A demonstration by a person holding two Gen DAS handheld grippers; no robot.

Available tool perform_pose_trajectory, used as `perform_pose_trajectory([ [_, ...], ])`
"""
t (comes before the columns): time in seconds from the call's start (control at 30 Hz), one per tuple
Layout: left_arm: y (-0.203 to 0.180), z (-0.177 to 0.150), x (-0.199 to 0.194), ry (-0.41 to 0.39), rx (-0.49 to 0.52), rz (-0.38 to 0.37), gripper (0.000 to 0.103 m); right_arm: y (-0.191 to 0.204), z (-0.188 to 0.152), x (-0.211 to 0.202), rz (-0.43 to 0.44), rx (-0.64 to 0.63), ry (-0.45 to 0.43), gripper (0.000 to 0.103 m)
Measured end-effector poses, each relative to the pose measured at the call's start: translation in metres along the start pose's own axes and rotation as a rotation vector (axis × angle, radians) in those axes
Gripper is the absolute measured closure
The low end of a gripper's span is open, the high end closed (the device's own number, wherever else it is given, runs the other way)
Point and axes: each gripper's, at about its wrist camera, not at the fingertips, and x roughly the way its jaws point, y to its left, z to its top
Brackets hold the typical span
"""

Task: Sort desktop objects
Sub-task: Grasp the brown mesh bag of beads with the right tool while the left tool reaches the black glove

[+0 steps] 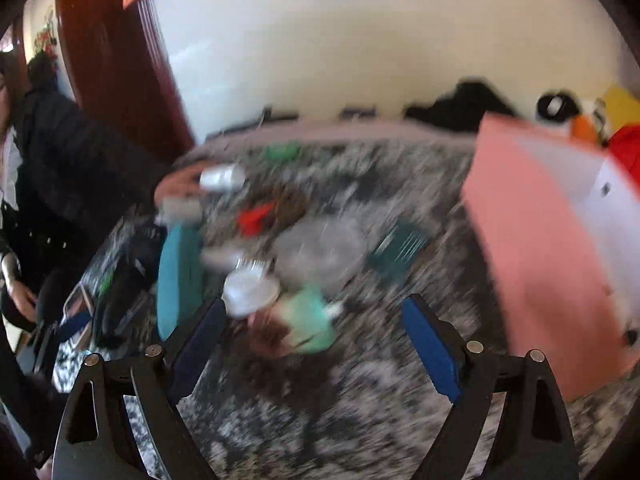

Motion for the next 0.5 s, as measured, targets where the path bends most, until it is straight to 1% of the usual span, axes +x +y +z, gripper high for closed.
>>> perform_pose_trajectory([
  [0.07,0.0,0.003,0.01,0.016,-0.01,-0.017,0.009,0.004,-0.008,0.016,-0.02,-0.013,0.04,0.023],
  [0.13,0.001,0.005,0.015,0.028,-0.026,-0.017,0.009,0.009,-0.016,0.031,-0.037,-0.027,0.082,0.026],
  [0.23,0.005,0.003,0.016,0.044,-0.059,-0.028,0.009,0.019,-0.026,0.052,-0.046,-0.047,0.13,0.027],
  [0.3,0.009,-0.001,0.013,0.05,-0.071,-0.033,0.009,0.029,-0.031,0.064,-0.055,-0.096,0.146,0.033],
  [0.37,0.012,-0.005,0.008,0.049,-0.068,-0.026,0.009,0.045,-0.039,0.076,-0.069,-0.17,0.144,0.057],
  [0.4,0.014,-0.007,0.005,0.046,-0.06,-0.021,0.009,0.052,-0.044,0.078,-0.074,-0.209,0.122,0.062],
  [0.47,0.02,-0.011,0.0,0.038,-0.05,-0.007,0.009,0.06,-0.046,0.075,-0.065,-0.24,0.098,0.085],
  [0.5,0.023,-0.012,-0.003,0.035,-0.048,0.002,0.009,0.062,-0.047,0.073,-0.056,-0.242,0.096,0.09],
])
